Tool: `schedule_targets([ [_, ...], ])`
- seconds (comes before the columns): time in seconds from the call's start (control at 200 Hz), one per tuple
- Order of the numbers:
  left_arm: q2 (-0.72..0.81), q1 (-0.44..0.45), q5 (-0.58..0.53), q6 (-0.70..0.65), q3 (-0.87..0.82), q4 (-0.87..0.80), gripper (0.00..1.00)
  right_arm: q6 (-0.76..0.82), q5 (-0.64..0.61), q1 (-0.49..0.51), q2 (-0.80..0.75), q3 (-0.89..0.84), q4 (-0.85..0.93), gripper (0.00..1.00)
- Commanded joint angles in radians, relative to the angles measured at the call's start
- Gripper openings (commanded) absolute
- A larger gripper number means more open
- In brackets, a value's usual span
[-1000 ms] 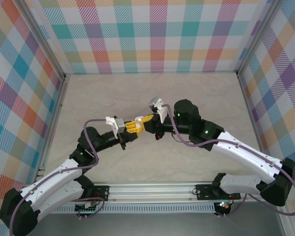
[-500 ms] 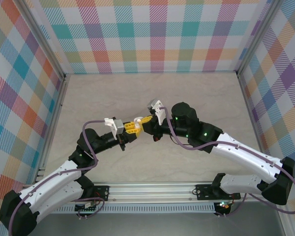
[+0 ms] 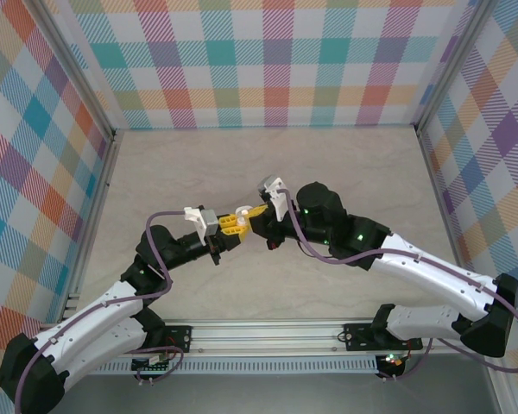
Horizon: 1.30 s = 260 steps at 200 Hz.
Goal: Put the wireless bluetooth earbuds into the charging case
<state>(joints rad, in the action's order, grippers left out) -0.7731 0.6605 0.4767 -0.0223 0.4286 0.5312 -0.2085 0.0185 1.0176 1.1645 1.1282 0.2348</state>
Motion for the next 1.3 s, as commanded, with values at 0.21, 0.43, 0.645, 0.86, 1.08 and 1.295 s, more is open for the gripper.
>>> schedule_targets([
  [0.21,0.018,0.013,-0.018,-0.011,0.03,0.088,0.0,-0.076,-0.069,0.045,0.047,0.028,0.106,0.01],
  [0.43,0.03,0.013,-0.026,-0.016,0.031,0.081,0.0,-0.095,-0.075,0.05,0.054,0.03,0.123,0.03],
  [0.645,0.034,0.014,-0.029,-0.019,0.033,0.075,0.0,-0.113,-0.075,0.052,0.05,0.034,0.136,0.07],
  [0.86,0.035,0.016,-0.029,-0.019,0.035,0.075,0.0,-0.127,-0.08,0.053,0.049,0.035,0.143,0.13],
  [1.08,0.035,0.017,-0.03,-0.021,0.035,0.072,0.0,-0.13,-0.077,0.053,0.058,0.053,0.156,0.19],
  [1.295,0.036,0.019,-0.033,-0.024,0.033,0.07,0.0,-0.134,-0.074,0.053,0.068,0.061,0.167,0.22],
])
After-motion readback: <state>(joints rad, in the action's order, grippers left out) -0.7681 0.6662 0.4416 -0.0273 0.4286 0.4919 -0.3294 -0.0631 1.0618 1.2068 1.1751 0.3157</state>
